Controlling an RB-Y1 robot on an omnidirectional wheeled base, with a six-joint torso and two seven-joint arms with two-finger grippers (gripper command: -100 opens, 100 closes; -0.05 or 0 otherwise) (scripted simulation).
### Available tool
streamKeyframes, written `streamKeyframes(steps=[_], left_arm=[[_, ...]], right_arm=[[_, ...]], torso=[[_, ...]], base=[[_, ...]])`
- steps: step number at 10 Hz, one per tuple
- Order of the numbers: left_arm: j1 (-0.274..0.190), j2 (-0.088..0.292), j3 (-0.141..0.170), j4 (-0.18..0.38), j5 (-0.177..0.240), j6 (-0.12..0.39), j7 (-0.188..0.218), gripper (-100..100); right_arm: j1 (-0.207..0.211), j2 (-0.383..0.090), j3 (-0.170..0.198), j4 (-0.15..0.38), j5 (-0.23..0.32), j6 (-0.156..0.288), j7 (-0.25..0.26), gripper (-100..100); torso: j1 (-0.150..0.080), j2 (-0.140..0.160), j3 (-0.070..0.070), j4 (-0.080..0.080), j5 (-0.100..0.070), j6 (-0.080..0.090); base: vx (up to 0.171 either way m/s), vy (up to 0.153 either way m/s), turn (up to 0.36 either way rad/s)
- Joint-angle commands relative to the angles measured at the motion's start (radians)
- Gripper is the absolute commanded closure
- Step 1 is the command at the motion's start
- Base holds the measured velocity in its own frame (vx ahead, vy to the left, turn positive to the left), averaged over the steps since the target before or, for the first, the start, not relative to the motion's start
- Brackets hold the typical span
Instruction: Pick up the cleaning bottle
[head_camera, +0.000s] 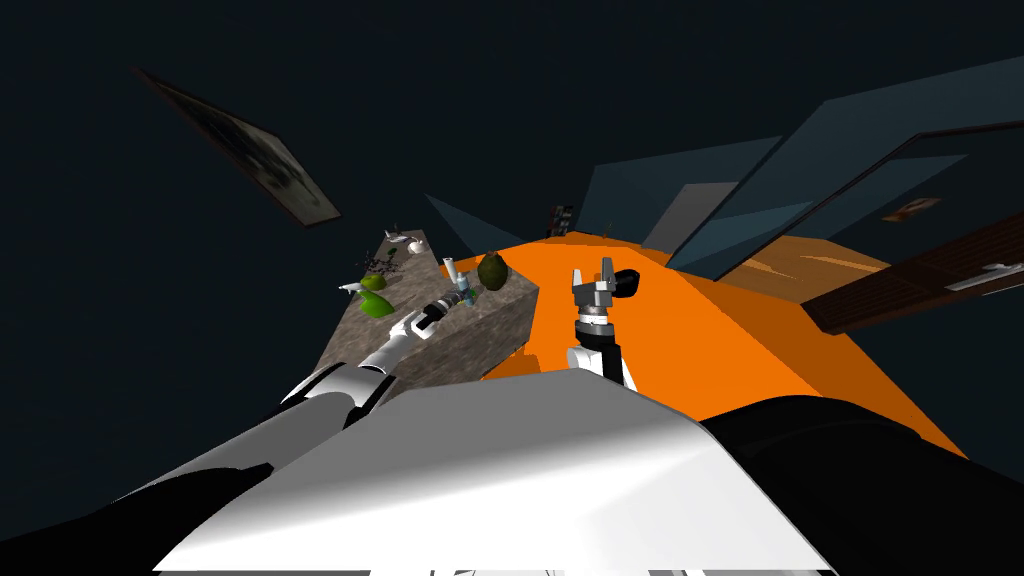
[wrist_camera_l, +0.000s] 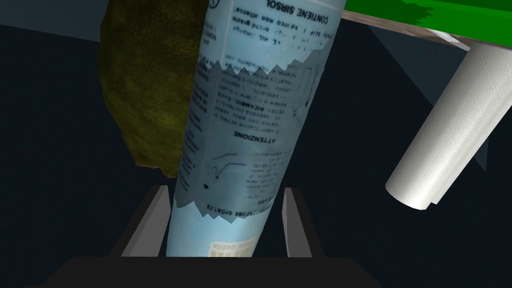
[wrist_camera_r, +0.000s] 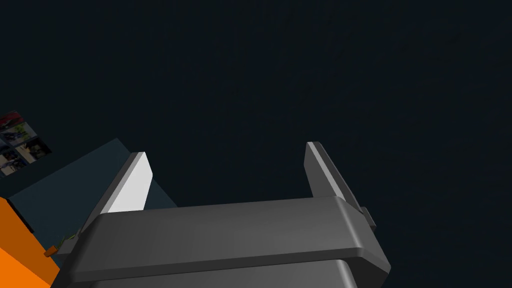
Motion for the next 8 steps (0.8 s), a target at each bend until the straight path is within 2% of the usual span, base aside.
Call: streamKeyframes(steps=[1,2,3,4,5,7,8], left_arm=[[0.000,0.000,0.000,0.000,0.000,0.000,0.000,100],[0.000,0.000,0.000,0.000,0.000,0.000,0.000,0],[0.050,0.013,0.045,-0.050,0.001,0.012,0.005,100],[0.081,0.013,0.045,-0.081,0.001,0.012,0.005,100],[0.114,0.023,0.087,-0.120,0.001,0.023,0.006,100],[0.177,0.023,0.091,-0.168,0.001,0.023,0.006,100],[0.182,0.023,0.091,-0.168,0.001,0.023,0.006,100]], right_arm=[[0.000,0.000,0.000,0.000,0.000,0.000,0.000,0],[0.000,0.000,0.000,0.000,0.000,0.000,0.000,0],[0.000,0.000,0.000,0.000,0.000,0.000,0.000,0],[0.000,0.000,0.000,0.000,0.000,0.000,0.000,0],[0.000,0.000,0.000,0.000,0.000,0.000,0.000,0],[0.000,0.000,0.000,0.000,0.000,0.000,0.000,0],[0.000,0.000,0.000,0.000,0.000,0.000,0.000,0]], torso=[[0.000,0.000,0.000,0.000,0.000,0.000],[0.000,0.000,0.000,0.000,0.000,0.000],[0.000,0.000,0.000,0.000,0.000,0.000],[0.000,-0.001,0.000,0.000,0.000,0.001],[0.000,-0.002,-0.001,0.000,0.000,0.001],[0.000,-0.003,-0.001,0.000,0.001,0.001],[0.000,0.000,-0.001,-0.002,0.002,0.000]], base=[[0.000,0.000,0.000],[0.000,0.000,0.000],[0.037,-0.001,-0.221],[0.052,0.002,-0.123],[0.061,-0.005,-0.187],[0.040,-0.011,-0.044],[0.012,-0.001,0.017]])
